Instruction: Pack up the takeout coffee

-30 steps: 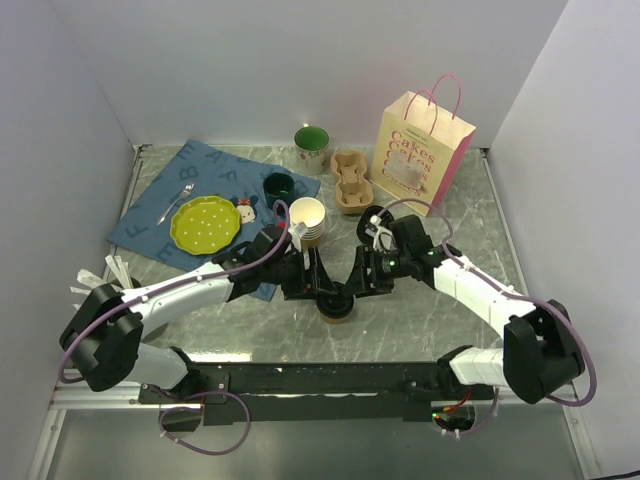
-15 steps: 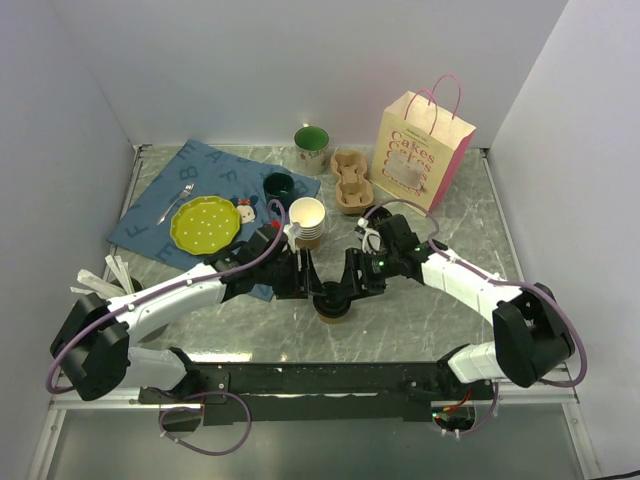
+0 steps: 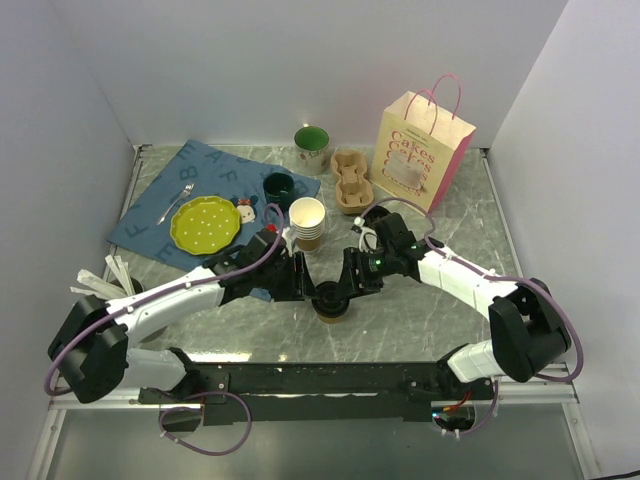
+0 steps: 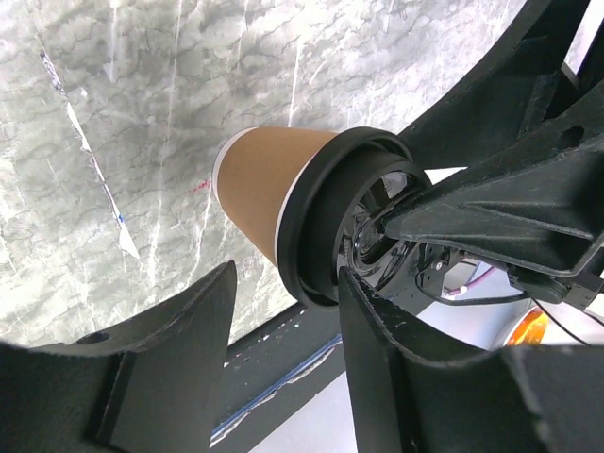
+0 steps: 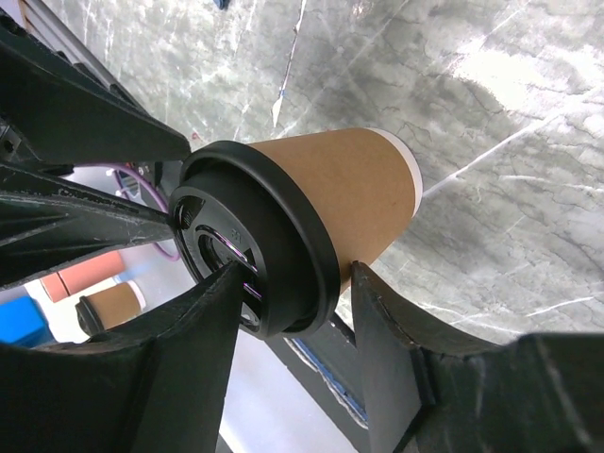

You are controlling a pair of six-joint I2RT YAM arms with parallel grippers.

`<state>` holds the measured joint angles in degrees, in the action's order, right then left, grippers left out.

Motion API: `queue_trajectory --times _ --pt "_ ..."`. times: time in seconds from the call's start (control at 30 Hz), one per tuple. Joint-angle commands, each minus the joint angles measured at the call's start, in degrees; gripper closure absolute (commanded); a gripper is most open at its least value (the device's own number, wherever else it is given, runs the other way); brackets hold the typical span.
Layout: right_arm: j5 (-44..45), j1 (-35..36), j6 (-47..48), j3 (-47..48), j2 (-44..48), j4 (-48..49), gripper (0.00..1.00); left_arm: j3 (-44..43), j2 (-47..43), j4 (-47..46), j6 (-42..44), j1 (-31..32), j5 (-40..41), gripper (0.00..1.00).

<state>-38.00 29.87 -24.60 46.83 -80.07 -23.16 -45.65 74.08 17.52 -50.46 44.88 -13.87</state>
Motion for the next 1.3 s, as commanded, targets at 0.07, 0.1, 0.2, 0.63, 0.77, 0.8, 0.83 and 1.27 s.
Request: queue_trajectory --times 0.07,0.1,0.2,0.63,0.77,0.8,0.83,1.27 --pt "1.9 0.5 0.6 -1.0 -0.6 1.4 0.45 -1.5 -2.8 1.6 1.5 -0.6 2.4 0.47" --pt "1.8 0.5 0.6 -1.0 -0.8 1.5 0.45 -1.6 -2.9 1.9 1.7 -0.8 2.5 0.47" --pt "1.9 0.5 0.6 -1.2 -0.7 1.6 0.45 -1.3 -2.8 1.8 1.9 -1.3 2.4 0.49" --pt "1.5 0.5 0.4 -1.4 -0.9 2.1 0.46 0.6 1.1 -1.3 1.2 -1.5 1.3 0.53" --pt "1.1 0.5 0.3 -3.0 -1.0 4.0 0.47 1.0 4.6 3.9 0.1 -1.4 5.8 0.60" --pt "1.3 0.4 0.3 -3.8 -1.2 4.5 0.47 1.3 5.1 4.1 0.1 -1.3 6.6 0.60" --pt "1.3 0.4 0.3 -4.4 -1.4 5.3 0.48 1.9 5.5 4.2 -0.3 -1.2 6.9 0.59" --pt "2.1 -0.2 2.0 -8.2 -1.8 7.0 0.50 3.5 7.2 3.5 -2.7 1.9 9.6 0.56"
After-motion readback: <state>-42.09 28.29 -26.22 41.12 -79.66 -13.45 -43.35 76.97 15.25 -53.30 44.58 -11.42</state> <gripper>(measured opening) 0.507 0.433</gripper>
